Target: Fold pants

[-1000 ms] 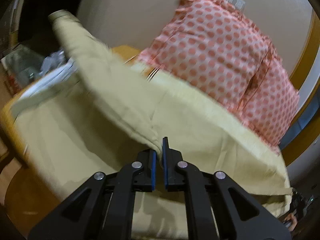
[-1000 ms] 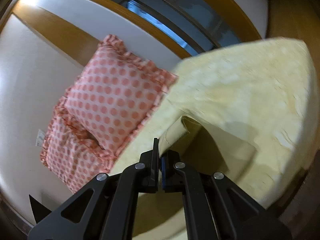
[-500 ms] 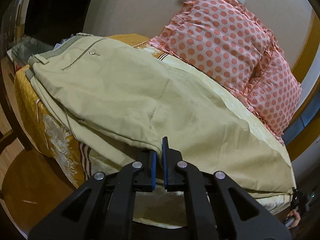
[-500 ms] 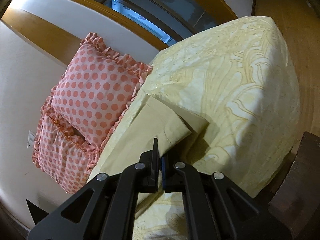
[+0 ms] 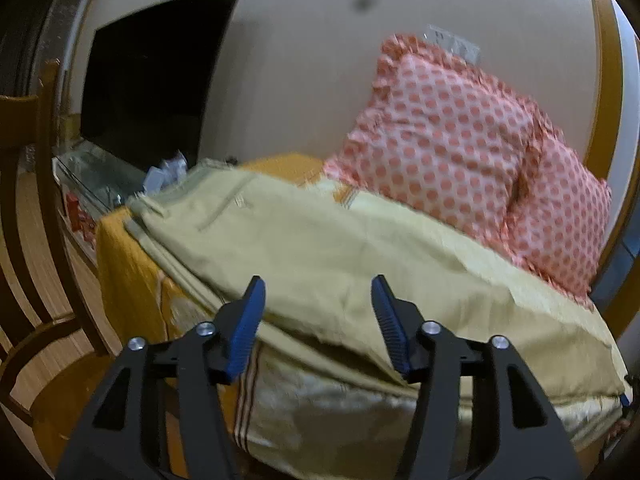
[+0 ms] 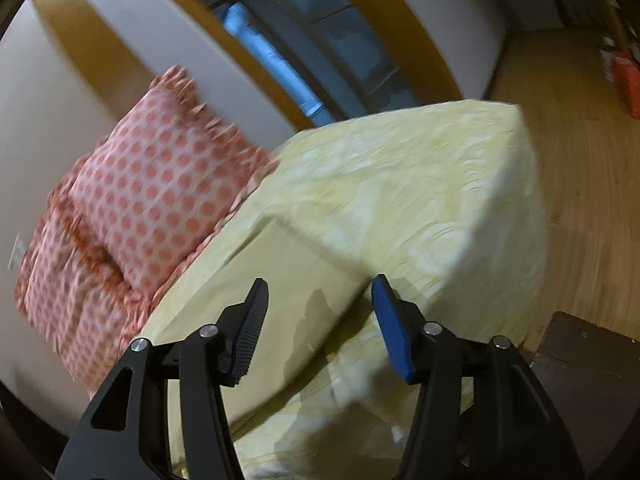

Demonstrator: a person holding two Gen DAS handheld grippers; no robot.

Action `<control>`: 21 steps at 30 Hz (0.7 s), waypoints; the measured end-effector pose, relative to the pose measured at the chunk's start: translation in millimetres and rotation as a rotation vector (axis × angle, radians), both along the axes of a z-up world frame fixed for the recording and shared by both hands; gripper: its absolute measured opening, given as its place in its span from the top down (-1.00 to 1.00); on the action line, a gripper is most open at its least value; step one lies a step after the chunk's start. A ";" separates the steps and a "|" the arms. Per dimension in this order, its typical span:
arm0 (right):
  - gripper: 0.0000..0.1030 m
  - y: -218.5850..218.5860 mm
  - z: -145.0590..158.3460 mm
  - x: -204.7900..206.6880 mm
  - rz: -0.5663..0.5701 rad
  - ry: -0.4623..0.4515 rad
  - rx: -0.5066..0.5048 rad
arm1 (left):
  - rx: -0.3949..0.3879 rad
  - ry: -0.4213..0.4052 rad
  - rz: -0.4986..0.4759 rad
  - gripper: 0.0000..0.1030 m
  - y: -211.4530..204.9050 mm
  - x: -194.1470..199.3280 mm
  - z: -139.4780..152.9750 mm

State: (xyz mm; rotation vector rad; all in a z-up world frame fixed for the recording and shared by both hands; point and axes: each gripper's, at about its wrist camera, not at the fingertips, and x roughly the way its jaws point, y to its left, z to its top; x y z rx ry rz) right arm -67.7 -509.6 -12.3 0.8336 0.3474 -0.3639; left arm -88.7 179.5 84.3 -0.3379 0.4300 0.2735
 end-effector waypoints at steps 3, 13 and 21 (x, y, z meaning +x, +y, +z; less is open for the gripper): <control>0.13 16.2 -1.5 7.2 0.050 -0.007 -0.046 | 0.005 0.019 -0.009 -0.19 2.0 16.1 -0.8; 0.91 53.1 43.1 47.7 0.244 -0.128 -0.193 | -0.052 0.128 -0.008 -0.41 16.5 46.3 -40.6; 0.91 255.1 111.8 112.1 0.860 -0.314 -0.298 | -0.018 0.126 -0.012 -0.55 10.1 47.4 -43.1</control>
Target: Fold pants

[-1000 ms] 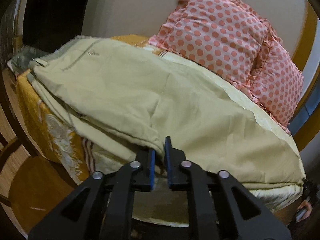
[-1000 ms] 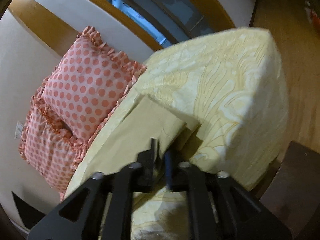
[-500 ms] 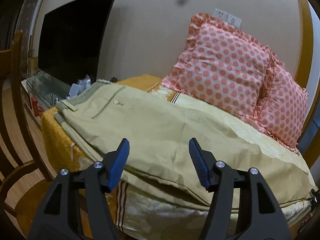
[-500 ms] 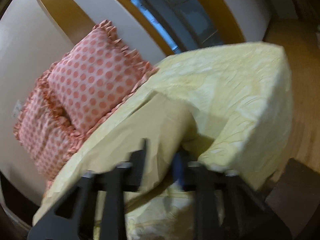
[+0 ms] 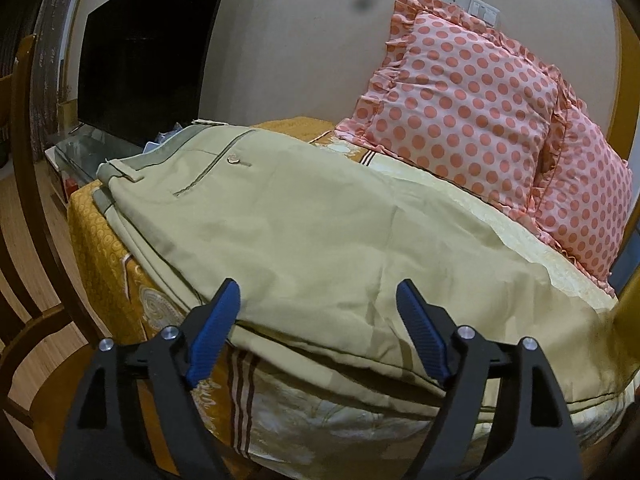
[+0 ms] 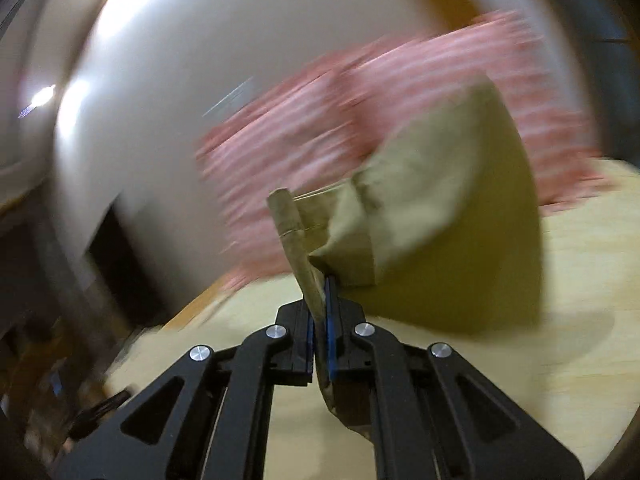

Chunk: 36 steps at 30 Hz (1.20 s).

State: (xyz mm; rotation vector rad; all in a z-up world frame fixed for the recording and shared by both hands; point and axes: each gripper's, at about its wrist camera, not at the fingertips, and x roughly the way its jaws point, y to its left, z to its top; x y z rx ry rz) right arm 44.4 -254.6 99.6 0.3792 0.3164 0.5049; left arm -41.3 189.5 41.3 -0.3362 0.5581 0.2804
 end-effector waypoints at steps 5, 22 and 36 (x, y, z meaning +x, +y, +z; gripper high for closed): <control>0.75 139.5 -51.4 4.4 0.395 0.186 -0.297 | -0.038 -0.049 0.020 -0.56 14.6 -12.8 8.9; -0.31 178.4 -68.8 -16.4 0.256 0.203 -0.583 | -0.166 -0.061 0.201 -0.59 103.2 -15.3 -5.2; -0.59 178.3 -73.5 -8.7 0.291 0.194 -0.527 | -0.284 -0.024 0.139 -0.50 90.3 3.2 -2.9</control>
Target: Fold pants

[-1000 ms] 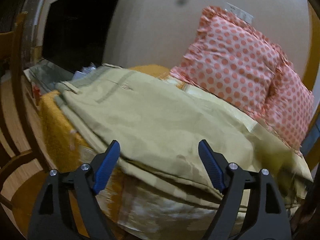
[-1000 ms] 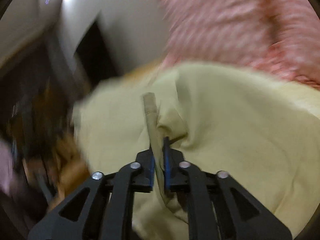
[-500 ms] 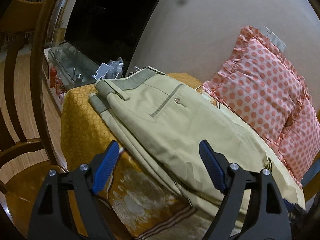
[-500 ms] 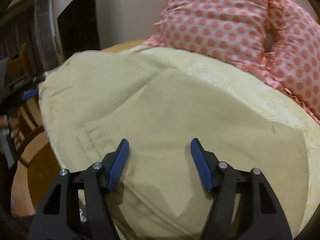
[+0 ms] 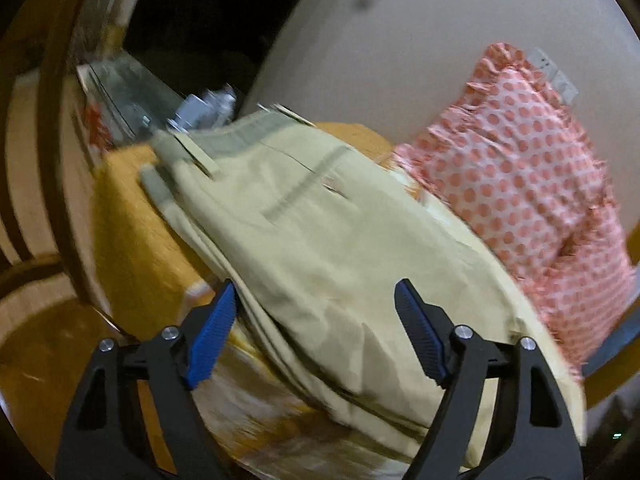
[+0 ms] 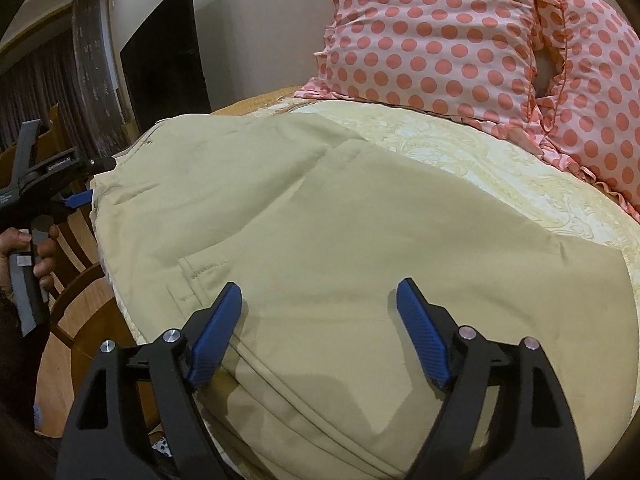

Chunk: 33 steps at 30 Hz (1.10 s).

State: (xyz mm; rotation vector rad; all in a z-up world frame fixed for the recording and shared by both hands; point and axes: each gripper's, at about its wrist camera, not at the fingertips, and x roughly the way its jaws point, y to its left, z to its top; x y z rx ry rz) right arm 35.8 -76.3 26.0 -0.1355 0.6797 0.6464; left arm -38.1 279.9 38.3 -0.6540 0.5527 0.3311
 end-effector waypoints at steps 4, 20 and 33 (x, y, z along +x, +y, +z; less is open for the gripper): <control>-0.60 0.3 -0.3 2.1 0.003 0.001 0.009 | -0.047 -0.003 0.027 -0.43 11.3 4.9 -0.1; -0.75 -101.8 24.4 -2.9 -0.128 -0.002 0.376 | 0.154 -0.065 0.024 0.85 1.4 32.2 67.4; -0.78 -251.7 10.4 5.4 -0.465 0.110 0.758 | 0.490 -0.131 -1.067 0.82 -346.8 57.9 73.1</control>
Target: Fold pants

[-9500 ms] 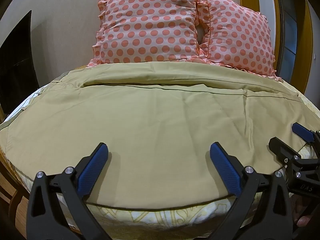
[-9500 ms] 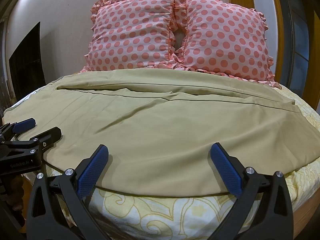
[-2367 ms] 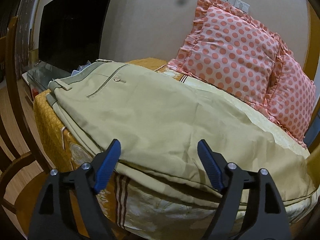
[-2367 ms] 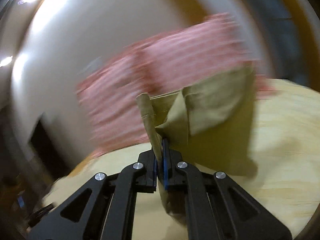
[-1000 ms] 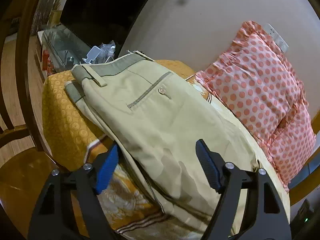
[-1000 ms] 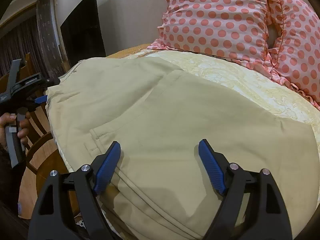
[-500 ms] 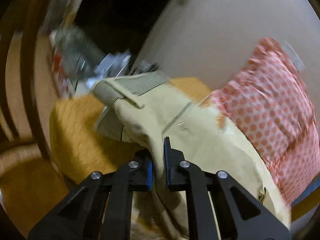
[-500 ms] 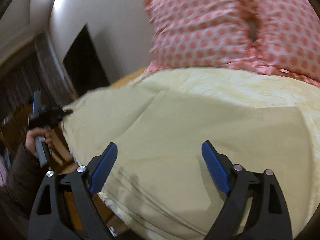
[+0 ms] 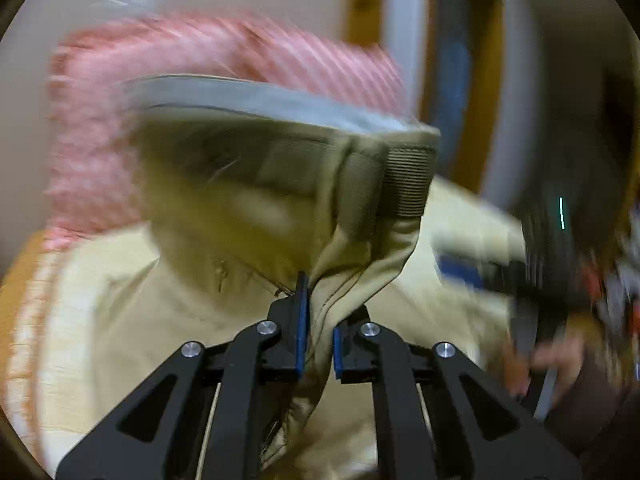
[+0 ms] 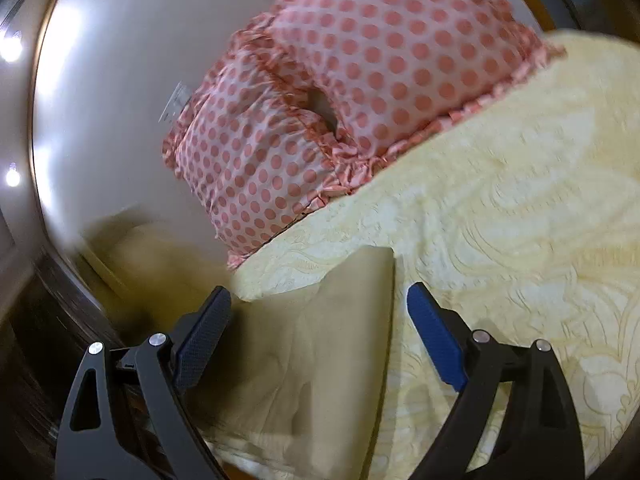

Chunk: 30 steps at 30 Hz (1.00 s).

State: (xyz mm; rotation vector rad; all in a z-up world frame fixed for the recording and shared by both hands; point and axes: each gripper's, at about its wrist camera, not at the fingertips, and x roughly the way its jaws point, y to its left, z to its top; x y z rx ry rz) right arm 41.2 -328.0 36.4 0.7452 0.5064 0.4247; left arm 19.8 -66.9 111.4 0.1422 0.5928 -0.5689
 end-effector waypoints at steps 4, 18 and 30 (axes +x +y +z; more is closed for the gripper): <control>-0.78 -13.4 -15.5 9.7 0.043 0.069 0.124 | 0.064 0.121 -0.044 0.81 -19.2 3.9 -48.1; -0.55 30.3 -12.8 53.3 0.146 0.187 -0.145 | -0.106 0.074 0.303 -0.48 125.6 34.7 3.3; -0.12 33.9 -19.8 79.6 0.223 0.228 -0.156 | -0.276 0.473 0.278 -0.45 193.2 127.5 -60.1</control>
